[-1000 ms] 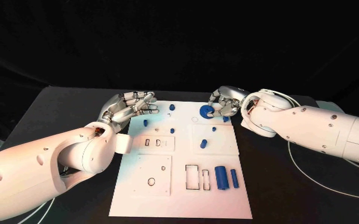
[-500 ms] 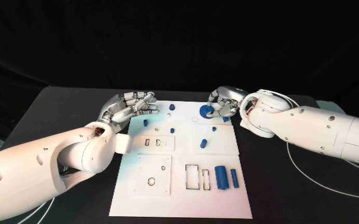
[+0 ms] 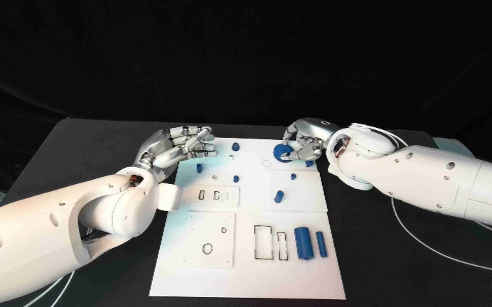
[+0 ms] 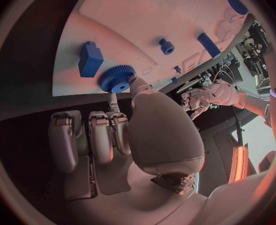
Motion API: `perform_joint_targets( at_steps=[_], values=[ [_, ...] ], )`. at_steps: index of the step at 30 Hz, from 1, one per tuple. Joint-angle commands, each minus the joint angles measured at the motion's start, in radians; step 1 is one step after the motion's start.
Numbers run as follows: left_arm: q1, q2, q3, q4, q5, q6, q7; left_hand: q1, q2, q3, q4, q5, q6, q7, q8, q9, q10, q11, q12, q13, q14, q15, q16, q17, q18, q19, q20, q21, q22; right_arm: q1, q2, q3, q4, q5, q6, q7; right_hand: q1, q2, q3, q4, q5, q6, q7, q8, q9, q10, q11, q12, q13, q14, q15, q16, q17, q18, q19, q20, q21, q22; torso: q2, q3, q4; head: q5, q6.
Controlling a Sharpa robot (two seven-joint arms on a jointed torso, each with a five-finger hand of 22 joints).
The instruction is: Assemble the parts on the task board
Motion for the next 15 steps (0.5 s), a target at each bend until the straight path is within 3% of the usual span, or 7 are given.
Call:
perform_joint_targets(
  at_steps=[1, 3, 7, 10, 15],
  values=[
    [0.001, 0.002, 0.001, 0.001, 0.002, 0.022, 0.0, -0.008, 0.003, 0.004, 0.0, -0.003, -0.006, 0.022, -0.003, -0.002, -0.001, 0.007, -0.004, -0.001, 0.003, 0.001, -0.001, 0.001, 0.006, 0.007, 0.001, 0.002, -0.002, -0.004, 0.001, -0.002, 0.002, -0.047, 0.007, -0.019, 0.027, 0.01, 0.031, -0.003, -0.029, 0.028, -0.007, 0.01, -0.001, 0.107, -0.011, 0.007, 0.263, 0.101, -0.004, 0.004, 0.247, -0.007, 0.069, 0.0, 0.005, 0.206, -0.001, -0.0001, 0.0003, 0.0, 0.0],
    [0.001, 0.002, 0.001, 0.001, 0.002, 0.023, -0.001, -0.008, 0.003, 0.004, 0.0, -0.003, -0.006, 0.022, -0.003, -0.002, -0.001, 0.007, -0.004, -0.001, 0.003, 0.001, -0.001, 0.001, 0.006, 0.007, 0.001, 0.002, -0.002, -0.004, 0.0, -0.002, 0.003, -0.05, 0.006, -0.02, 0.06, 0.028, 0.075, -0.018, -0.039, 0.061, -0.021, 0.02, 0.001, 0.107, -0.024, 0.007, 0.263, 0.101, -0.014, 0.004, 0.248, -0.008, 0.071, -0.008, 0.007, 0.21, 0.0, -0.0002, 0.0008, 0.0, 0.0],
    [0.001, 0.001, 0.001, 0.001, 0.002, 0.024, -0.003, -0.008, 0.003, 0.004, 0.0, -0.003, -0.006, 0.022, -0.003, -0.002, -0.001, 0.007, -0.004, -0.001, 0.003, 0.001, -0.001, 0.001, 0.006, 0.007, 0.001, 0.002, -0.002, -0.005, -0.003, -0.002, 0.008, -0.054, 0.003, -0.022, 0.081, 0.033, 0.143, -0.036, -0.027, 0.107, -0.04, 0.029, 0.004, 0.107, -0.042, 0.007, 0.263, 0.101, -0.03, 0.004, 0.248, -0.009, 0.074, -0.023, 0.01, 0.215, 0.0, 0.0002, 0.0006, 0.001, -0.001],
    [0.001, 0.001, 0.001, 0.001, 0.002, 0.024, -0.004, -0.008, 0.003, 0.004, 0.0, -0.003, -0.006, 0.022, -0.003, -0.002, -0.001, 0.007, -0.004, -0.001, 0.003, 0.001, -0.001, 0.001, 0.006, 0.007, 0.001, 0.002, -0.002, -0.006, -0.004, -0.002, 0.012, -0.054, -0.006, -0.02, 0.07, 0.019, 0.192, -0.046, 0.005, 0.118, -0.045, 0.025, 0.007, 0.107, -0.046, 0.007, 0.263, 0.101, -0.036, 0.004, 0.248, -0.009, 0.074, -0.031, 0.01, 0.216, 0.0, 0.0003, 0.0002, 0.001, 0.0],
    [0.001, 0.002, 0.001, 0.0, 0.002, 0.026, -0.007, -0.008, 0.003, 0.004, 0.0, -0.003, -0.006, 0.022, -0.003, -0.002, -0.001, 0.007, -0.004, -0.001, 0.003, 0.001, -0.001, 0.001, 0.006, 0.007, 0.001, 0.002, -0.002, -0.006, -0.005, -0.002, 0.026, -0.045, -0.054, -0.009, 0.044, -0.002, 0.246, -0.059, 0.014, 0.114, -0.041, 0.011, 0.007, 0.107, -0.044, 0.007, 0.263, 0.101, -0.035, 0.004, 0.249, -0.01, 0.077, -0.031, 0.012, 0.22, 0.0, -0.0001, 0.0004, 0.003, 0.002]
  ],
)
